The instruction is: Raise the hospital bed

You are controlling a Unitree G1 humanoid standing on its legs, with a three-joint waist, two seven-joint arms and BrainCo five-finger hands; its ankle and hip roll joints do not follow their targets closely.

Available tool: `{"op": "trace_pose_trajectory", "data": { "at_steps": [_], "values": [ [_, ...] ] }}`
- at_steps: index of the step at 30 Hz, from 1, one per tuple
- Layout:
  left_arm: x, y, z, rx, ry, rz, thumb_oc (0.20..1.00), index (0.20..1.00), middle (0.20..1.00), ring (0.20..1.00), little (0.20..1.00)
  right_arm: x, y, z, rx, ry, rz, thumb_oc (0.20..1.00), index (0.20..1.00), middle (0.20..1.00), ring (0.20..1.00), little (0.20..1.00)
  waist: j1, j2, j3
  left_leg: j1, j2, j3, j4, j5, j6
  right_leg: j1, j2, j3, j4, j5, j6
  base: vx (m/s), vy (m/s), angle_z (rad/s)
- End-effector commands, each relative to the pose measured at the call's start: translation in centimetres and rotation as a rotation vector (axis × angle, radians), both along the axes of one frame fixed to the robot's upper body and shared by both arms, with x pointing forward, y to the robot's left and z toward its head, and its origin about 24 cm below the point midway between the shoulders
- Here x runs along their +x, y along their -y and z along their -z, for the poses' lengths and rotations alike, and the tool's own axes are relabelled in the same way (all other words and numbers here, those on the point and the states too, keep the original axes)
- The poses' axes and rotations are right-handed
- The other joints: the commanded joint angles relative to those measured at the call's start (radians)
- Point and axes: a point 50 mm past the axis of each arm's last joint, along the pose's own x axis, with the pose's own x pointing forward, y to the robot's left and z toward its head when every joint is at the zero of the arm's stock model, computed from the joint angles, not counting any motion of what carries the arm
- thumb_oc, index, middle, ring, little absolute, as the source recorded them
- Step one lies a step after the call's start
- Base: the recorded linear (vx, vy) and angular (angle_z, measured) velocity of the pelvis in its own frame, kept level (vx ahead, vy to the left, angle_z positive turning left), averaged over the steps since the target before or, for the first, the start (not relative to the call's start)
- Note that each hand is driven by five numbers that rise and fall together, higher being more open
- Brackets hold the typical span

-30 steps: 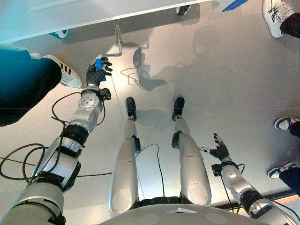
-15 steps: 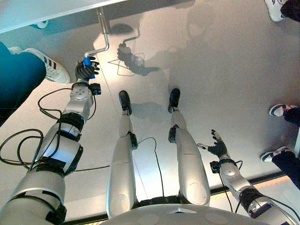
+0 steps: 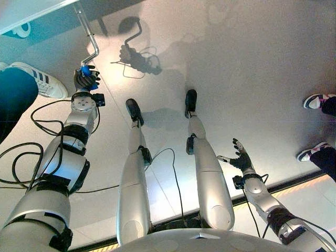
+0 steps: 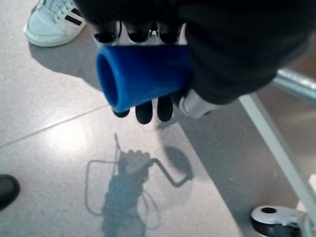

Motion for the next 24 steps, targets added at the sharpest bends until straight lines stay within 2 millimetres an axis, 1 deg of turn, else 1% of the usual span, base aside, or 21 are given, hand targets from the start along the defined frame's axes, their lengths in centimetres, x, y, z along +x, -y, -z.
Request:
{"op": "trace_pose_trajectory", "data": {
  "at_steps": [1, 4, 7, 15, 18, 24],
  "values": [
    [0.3, -0.8, -2.7, 0.09, 0.063, -0.028, 0.2, 0.2, 0.2, 0.2, 0.2, -1.1, -0.2, 0.5, -0.013, -0.016, -0.036, 1.0, 1.0, 1.0, 1.0, 1.0, 0.009, -0.052, 0.005, 0.005, 0.015, 0.02, 0.076, -0.03, -0.045, -0.015, -0.038, 0.037, 0.088, -0.027, 0.094, -0.01, -0.047, -0.18],
    [0.8, -0.1, -3.0, 0.129, 0.054, -0.017, 0.2, 0.2, 0.2, 0.2, 0.2, -0.9, -0.3, 0.2, -0.016, 0.001, -0.049, 1.0, 1.0, 1.0, 1.0, 1.0, -0.008, -0.052, 0.005, 0.007, 0.025, 0.039, 0.074, -0.028, -0.048, -0.036, -0.025, 0.054, 0.093, -0.027, 0.09, -0.01, -0.032, -0.15],
    [0.9, 0.2, -3.0, 0.142, 0.049, -0.012, 0.2, 0.2, 0.2, 0.2, 0.2, -0.9, -0.3, 0.0, -0.01, 0.011, -0.053, 1.0, 1.0, 1.0, 1.0, 1.0, -0.018, -0.053, 0.005, 0.006, 0.03, 0.051, 0.073, -0.027, -0.05, -0.046, -0.018, 0.067, 0.096, -0.026, 0.09, -0.01, -0.023, -0.09],
    [1.3, 1.4, -3.1, 0.131, 0.057, 0.006, 0.2, 0.2, 0.2, 0.2, 0.2, -0.8, -0.4, -0.2, -0.014, 0.022, -0.063, 1.0, 1.0, 1.0, 1.0, 1.0, -0.047, -0.054, 0.005, 0.018, 0.046, 0.091, 0.068, -0.027, -0.057, -0.08, 0.009, 0.106, 0.098, -0.02, 0.086, -0.01, -0.019, -0.16],
    [1.6, 1.7, -3.7, 0.138, 0.073, 0.011, 0.2, 0.2, 0.2, 0.2, 0.2, -0.8, -0.3, -0.2, -0.015, 0.022, -0.067, 1.0, 1.0, 1.0, 1.0, 1.0, -0.063, -0.054, 0.005, 0.021, 0.054, 0.11, 0.069, -0.028, -0.062, -0.093, 0.021, 0.121, 0.098, -0.017, 0.086, 0.0, -0.019, -0.11],
    [1.9, 2.1, -4.5, 0.137, 0.093, 0.013, 0.2, 0.2, 0.2, 0.2, 0.2, -0.9, -0.3, -0.3, -0.009, 0.028, -0.067, 1.0, 1.0, 1.0, 1.0, 1.0, -0.079, -0.053, 0.005, 0.016, 0.06, 0.129, 0.071, -0.028, -0.068, -0.116, 0.036, 0.136, 0.1, -0.012, 0.087, 0.02, -0.023, -0.16]
  ]
}}
